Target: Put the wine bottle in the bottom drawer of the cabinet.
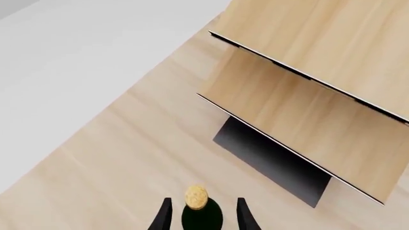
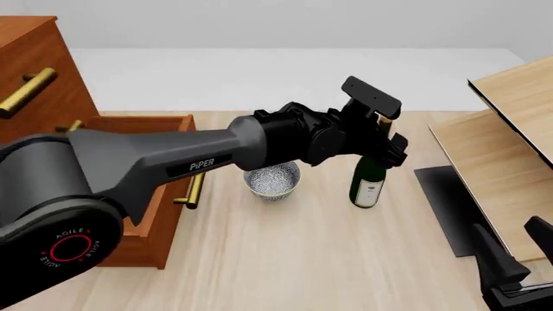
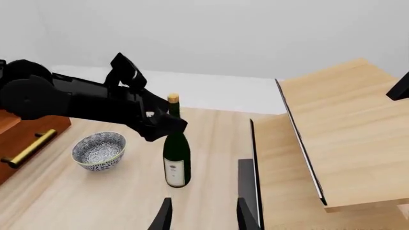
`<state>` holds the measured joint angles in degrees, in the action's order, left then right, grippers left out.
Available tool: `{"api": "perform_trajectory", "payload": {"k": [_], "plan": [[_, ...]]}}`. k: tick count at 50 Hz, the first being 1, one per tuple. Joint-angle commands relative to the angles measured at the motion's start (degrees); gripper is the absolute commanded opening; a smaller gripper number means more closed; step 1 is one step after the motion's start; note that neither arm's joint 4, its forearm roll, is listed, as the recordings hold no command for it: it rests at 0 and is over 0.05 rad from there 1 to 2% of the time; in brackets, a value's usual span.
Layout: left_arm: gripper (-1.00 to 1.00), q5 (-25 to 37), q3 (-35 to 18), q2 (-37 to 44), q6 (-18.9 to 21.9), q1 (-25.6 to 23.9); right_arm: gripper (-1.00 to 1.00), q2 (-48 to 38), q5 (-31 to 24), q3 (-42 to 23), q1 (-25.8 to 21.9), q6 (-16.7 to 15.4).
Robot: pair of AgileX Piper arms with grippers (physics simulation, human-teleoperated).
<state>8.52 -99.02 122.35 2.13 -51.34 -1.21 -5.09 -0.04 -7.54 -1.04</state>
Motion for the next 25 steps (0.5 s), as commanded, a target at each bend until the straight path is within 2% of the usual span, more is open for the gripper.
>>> {"api": "perform_trajectory", "payload": {"k": [1, 17, 18, 25], "plan": [[1.0, -0.92, -0.49, 1.52, 0.05, 0.32, 1.0, 0.13, -0.31, 0.0, 0.13, -0.02], [1.0, -1.11, -0.09, 0.91, 0.06, 0.82, 1.0, 0.22, -0.39, 0.0, 0.13, -0.24], [-1.0, -1.14, -0.02, 0.84, -0.06, 0.74, 1.0, 0.3, -0.45, 0.0, 0.14, -0.21], [-1.0, -2.23, 0.91, 0.16, -0.33, 0.4, 1.0, 0.2, -0.33, 0.0, 0.13, -0.4]]}}
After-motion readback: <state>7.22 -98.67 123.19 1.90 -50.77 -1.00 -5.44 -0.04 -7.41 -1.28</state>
